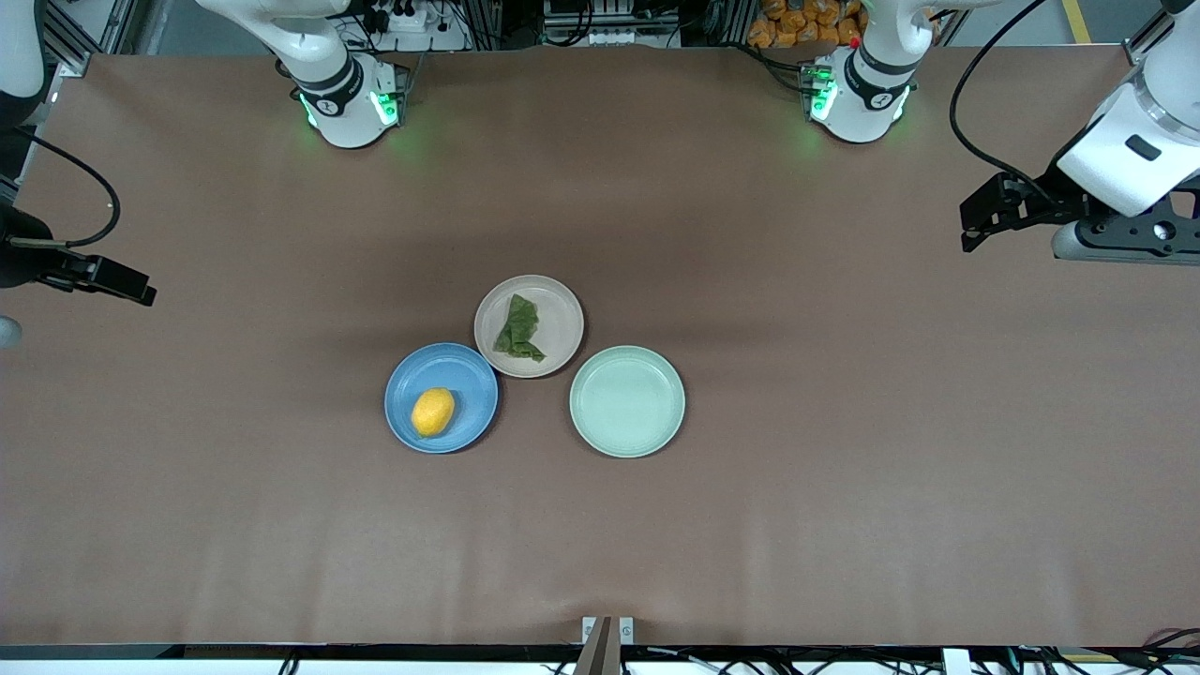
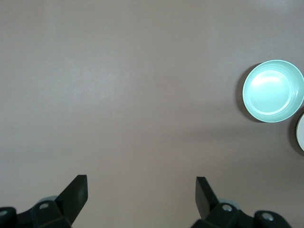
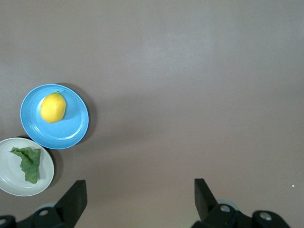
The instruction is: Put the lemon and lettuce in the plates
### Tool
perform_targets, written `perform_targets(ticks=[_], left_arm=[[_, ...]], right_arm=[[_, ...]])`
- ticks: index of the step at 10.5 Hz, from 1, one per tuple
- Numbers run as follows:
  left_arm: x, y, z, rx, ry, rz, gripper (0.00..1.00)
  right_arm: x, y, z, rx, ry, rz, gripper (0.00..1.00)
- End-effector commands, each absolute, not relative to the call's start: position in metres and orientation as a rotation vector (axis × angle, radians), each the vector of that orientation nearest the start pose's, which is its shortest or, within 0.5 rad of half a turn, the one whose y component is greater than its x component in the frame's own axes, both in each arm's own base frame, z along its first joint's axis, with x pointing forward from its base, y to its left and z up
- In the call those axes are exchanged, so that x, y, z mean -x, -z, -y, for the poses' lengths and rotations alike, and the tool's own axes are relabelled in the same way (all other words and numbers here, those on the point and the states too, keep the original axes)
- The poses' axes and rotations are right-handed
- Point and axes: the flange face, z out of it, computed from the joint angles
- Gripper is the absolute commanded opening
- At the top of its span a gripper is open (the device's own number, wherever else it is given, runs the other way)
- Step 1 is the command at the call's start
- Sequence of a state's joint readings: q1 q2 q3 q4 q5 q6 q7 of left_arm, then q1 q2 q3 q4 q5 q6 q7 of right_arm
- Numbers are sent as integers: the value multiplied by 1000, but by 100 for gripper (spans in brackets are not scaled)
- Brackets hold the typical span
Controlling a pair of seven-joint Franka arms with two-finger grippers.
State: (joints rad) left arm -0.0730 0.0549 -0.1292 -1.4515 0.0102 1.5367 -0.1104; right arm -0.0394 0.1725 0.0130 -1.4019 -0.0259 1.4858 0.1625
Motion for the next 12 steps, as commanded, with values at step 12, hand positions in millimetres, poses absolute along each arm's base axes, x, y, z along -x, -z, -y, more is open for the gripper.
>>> perform_targets(ticks=[12], left_arm=[[-560, -644, 111, 3153, 22, -128, 100]], right_arm=[[-569, -589, 22, 3155, -41, -303, 100]])
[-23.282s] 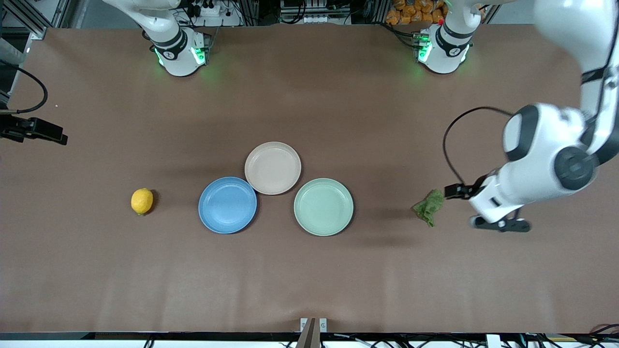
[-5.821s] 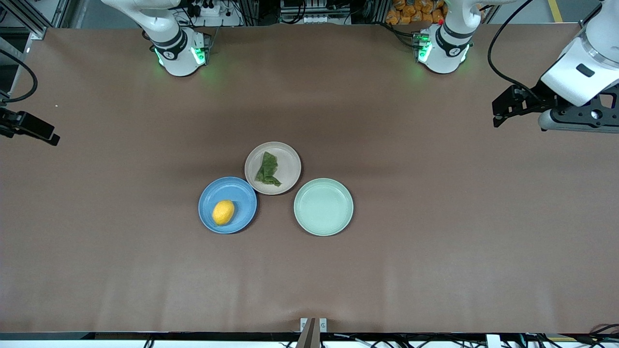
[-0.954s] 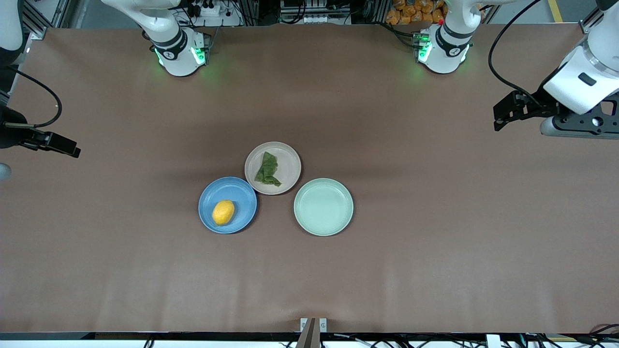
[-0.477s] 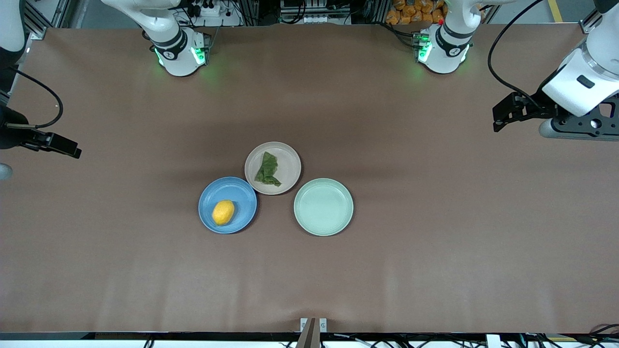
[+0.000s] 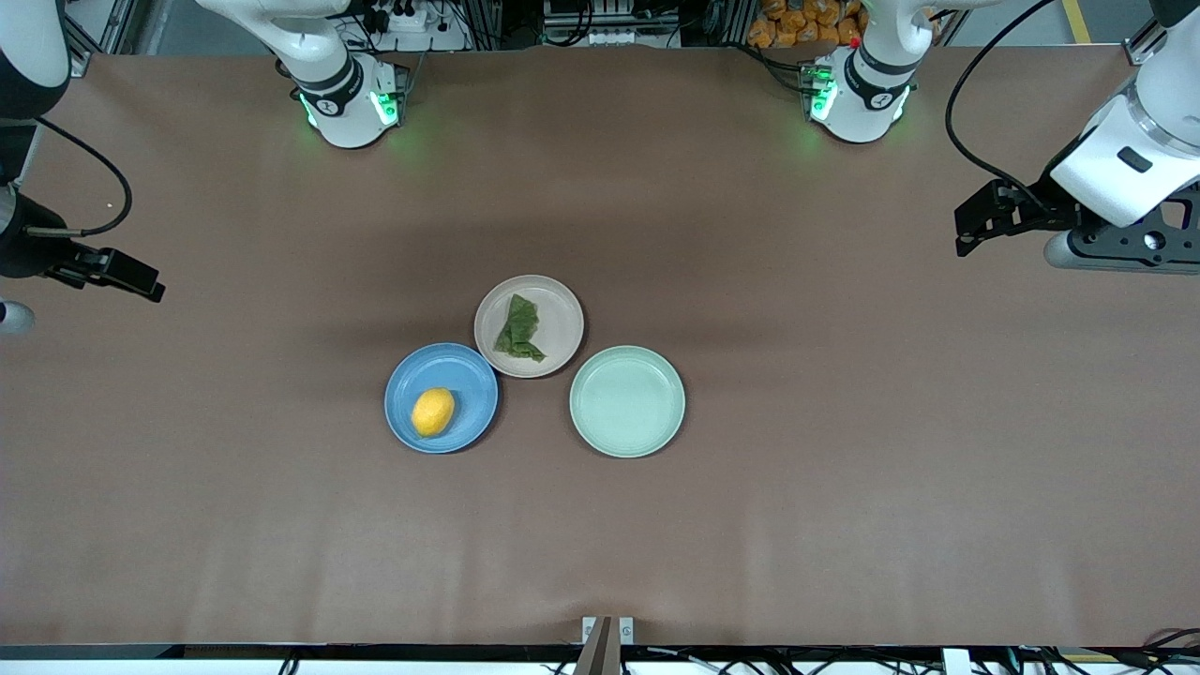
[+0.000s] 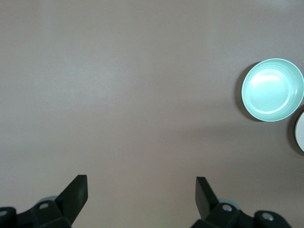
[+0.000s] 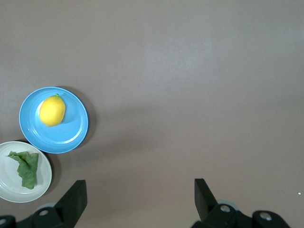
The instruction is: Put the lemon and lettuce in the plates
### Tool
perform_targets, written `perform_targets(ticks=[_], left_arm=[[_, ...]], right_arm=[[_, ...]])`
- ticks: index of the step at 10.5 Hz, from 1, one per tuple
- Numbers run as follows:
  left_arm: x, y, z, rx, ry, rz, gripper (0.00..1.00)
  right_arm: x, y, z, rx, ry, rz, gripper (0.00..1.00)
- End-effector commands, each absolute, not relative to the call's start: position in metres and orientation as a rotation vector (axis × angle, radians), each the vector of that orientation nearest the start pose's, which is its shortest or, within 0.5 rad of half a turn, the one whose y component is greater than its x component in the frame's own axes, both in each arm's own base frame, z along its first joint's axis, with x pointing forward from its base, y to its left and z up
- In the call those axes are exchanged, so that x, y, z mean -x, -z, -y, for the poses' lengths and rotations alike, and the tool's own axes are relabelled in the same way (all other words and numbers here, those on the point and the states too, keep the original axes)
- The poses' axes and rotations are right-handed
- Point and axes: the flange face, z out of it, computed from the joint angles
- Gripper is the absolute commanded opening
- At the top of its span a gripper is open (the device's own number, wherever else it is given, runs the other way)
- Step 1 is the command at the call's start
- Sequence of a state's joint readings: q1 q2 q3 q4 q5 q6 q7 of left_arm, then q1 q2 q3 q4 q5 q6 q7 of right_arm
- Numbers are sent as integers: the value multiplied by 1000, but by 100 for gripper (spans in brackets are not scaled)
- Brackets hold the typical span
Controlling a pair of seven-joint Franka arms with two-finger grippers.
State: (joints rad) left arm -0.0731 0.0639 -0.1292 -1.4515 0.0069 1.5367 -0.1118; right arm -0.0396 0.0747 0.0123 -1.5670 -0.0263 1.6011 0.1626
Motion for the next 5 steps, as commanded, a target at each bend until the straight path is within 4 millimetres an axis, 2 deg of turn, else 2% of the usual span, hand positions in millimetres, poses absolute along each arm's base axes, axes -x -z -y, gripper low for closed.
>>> perform_targets(ticks=[1, 5], left_arm=[[-560, -645, 111, 3153, 24, -128, 100], [-560, -644, 112, 3150, 23, -135, 100]], right_arm=[[-569, -589, 22, 3156, -41, -301, 100], [-569, -591, 22, 3157, -36, -301, 100]])
